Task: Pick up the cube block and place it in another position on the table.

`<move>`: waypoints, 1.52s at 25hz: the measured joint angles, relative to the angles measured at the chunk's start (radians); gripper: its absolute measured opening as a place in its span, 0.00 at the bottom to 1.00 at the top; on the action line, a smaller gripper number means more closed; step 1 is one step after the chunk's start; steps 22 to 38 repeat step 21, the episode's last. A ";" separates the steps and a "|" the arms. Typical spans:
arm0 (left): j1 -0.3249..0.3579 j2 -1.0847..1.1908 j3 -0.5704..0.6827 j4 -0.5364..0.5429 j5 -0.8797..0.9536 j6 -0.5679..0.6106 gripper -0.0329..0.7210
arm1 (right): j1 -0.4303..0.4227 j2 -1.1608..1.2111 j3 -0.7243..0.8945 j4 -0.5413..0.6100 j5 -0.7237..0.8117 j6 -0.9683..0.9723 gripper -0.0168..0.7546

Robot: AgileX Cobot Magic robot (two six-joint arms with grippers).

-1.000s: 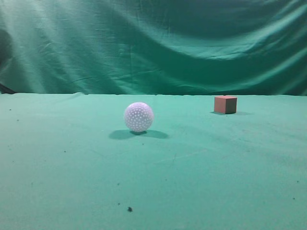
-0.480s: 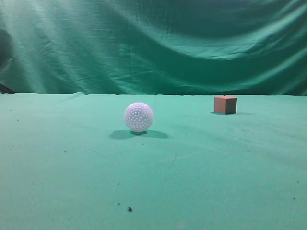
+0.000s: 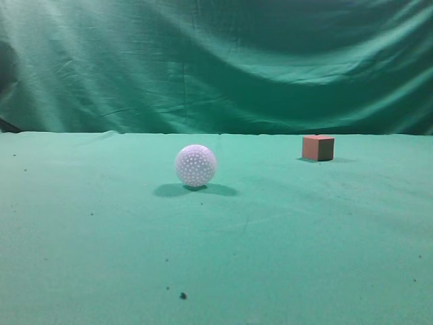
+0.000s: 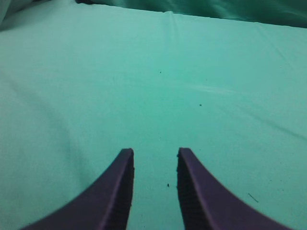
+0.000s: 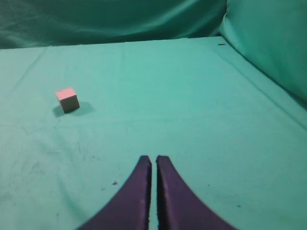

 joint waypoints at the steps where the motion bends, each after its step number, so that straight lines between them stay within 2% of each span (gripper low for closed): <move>1: 0.000 0.000 0.000 0.000 0.000 0.000 0.39 | 0.000 -0.025 0.029 0.000 -0.003 0.000 0.02; 5: 0.000 0.000 0.000 0.000 0.000 0.000 0.39 | 0.000 -0.047 0.097 0.004 -0.027 0.000 0.02; 38: 0.000 0.000 0.000 0.000 0.000 0.000 0.39 | 0.000 -0.047 0.100 0.018 -0.051 0.003 0.02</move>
